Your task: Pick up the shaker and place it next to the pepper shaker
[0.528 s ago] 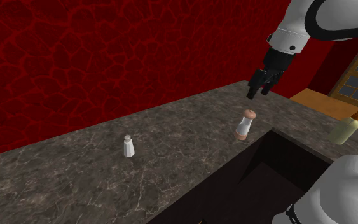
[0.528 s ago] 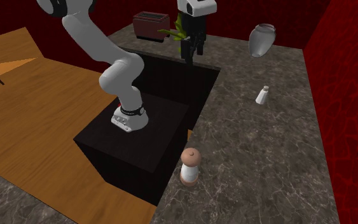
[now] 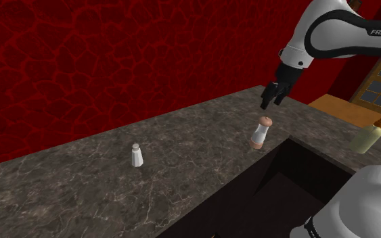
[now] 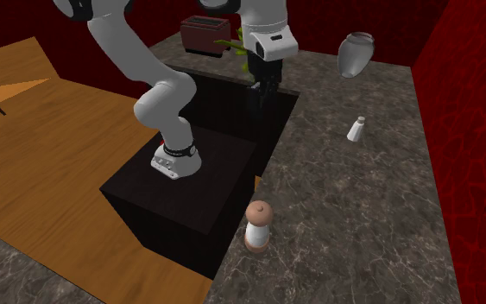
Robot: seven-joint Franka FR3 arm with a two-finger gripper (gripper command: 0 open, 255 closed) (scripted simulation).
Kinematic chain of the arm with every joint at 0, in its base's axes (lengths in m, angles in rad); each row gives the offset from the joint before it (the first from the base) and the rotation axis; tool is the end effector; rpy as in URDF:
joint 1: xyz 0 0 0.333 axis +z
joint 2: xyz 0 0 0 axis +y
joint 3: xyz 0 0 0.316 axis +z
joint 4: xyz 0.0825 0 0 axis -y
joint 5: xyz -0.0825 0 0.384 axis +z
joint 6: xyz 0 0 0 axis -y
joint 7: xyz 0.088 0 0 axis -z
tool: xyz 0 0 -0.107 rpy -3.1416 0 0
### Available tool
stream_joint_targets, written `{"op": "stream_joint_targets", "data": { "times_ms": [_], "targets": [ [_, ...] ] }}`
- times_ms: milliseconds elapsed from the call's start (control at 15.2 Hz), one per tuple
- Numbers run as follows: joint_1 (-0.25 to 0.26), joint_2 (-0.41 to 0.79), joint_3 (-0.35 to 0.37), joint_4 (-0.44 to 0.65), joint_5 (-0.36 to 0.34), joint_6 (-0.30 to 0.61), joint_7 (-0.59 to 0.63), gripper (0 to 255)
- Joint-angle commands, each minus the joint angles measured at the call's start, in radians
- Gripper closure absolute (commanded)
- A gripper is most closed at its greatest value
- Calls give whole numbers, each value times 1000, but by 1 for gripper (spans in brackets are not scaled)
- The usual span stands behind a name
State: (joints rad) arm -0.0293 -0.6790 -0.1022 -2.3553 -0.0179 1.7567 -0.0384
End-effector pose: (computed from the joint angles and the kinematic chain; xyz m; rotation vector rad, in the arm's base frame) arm 0.3493 -0.0552 0.5713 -3.0966 0.1091 -0.1257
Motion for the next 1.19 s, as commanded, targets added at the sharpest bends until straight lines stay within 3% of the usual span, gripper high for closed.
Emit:
{"op": "stream_joint_targets", "data": {
  "times_ms": [0,594,1122],
  "targets": [
    [-13,28,-34,-17,-20,45,-39,0],
    [-53,238,-179,-14,-67,249,-203,0],
    [-69,467,-292,64,-36,394,-355,0]
  ]
}}
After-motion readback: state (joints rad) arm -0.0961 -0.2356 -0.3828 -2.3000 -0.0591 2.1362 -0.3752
